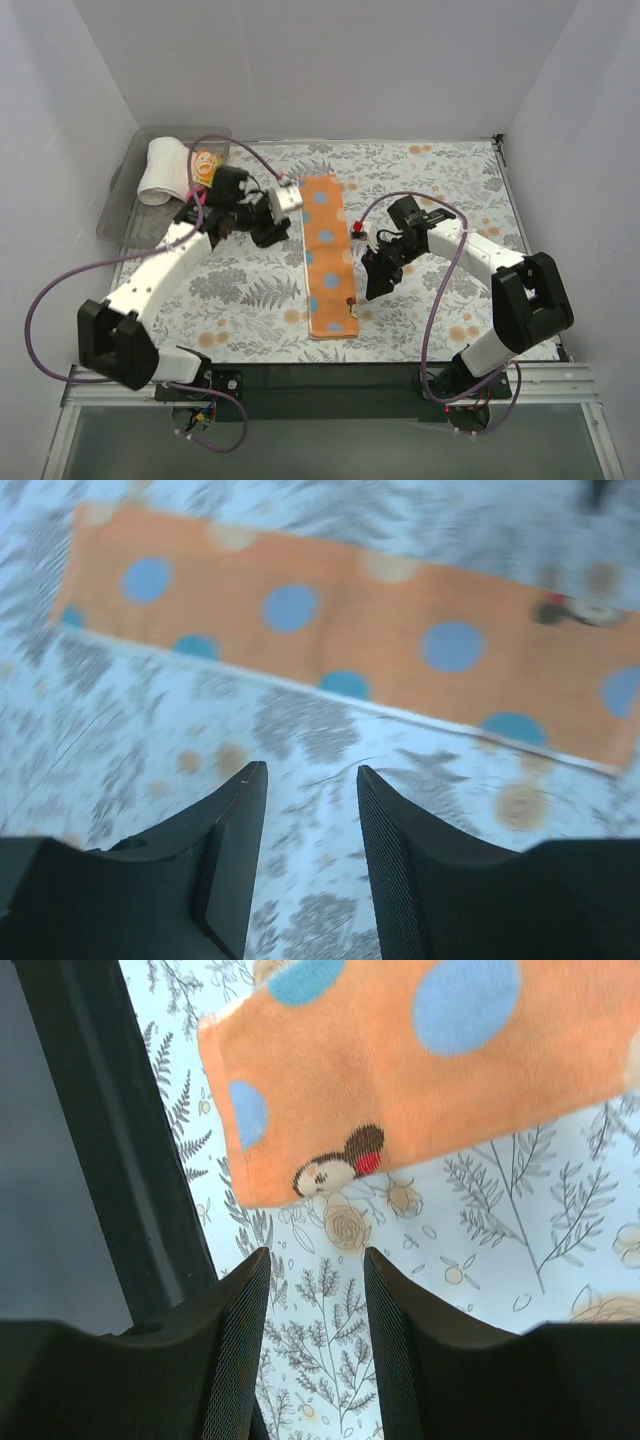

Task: Roll the towels
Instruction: Fold the towel, then roll the towel

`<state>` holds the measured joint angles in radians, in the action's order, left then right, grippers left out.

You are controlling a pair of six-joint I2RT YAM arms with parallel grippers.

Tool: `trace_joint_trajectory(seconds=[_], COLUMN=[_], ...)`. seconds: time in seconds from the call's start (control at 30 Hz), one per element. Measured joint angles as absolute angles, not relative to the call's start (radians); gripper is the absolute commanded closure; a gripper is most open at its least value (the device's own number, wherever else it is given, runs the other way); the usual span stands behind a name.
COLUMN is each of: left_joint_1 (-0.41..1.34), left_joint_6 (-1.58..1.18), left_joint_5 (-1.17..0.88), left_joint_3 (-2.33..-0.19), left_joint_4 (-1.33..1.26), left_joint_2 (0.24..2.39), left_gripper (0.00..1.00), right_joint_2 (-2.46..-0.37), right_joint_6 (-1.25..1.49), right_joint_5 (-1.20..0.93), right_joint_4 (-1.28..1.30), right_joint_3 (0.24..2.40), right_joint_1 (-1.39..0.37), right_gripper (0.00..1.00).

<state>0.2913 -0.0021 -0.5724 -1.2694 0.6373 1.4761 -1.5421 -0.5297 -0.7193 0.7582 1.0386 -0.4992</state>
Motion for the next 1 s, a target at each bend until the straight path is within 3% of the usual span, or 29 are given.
trace_joint_trajectory(seconds=[0.2, 0.4, 0.63, 1.0], left_joint_1=[0.74, 1.013, 1.093, 1.134], left_joint_6=[0.126, 0.144, 0.15, 0.139], left_joint_5=[-0.51, -0.38, -0.312, -0.282], left_joint_3=[-0.914, -0.758, -0.741, -0.743], left_joint_4=[0.634, 0.591, 0.505, 0.411], left_joint_2=[1.196, 1.213, 1.332, 1.462], left_gripper=[0.62, 0.66, 0.72, 0.69], right_joint_2=[-1.586, -1.587, -1.587, -1.58], right_joint_6=[-0.492, -0.475, -0.472, -0.471], right_joint_5=[-0.748, -0.739, -0.711, -0.696], right_joint_4=[0.759, 0.759, 0.759, 0.759], right_joint_3=[1.009, 1.009, 1.009, 0.997], right_joint_1=[-0.433, -0.412, -0.405, -0.393], right_gripper=[0.64, 0.65, 0.67, 0.67])
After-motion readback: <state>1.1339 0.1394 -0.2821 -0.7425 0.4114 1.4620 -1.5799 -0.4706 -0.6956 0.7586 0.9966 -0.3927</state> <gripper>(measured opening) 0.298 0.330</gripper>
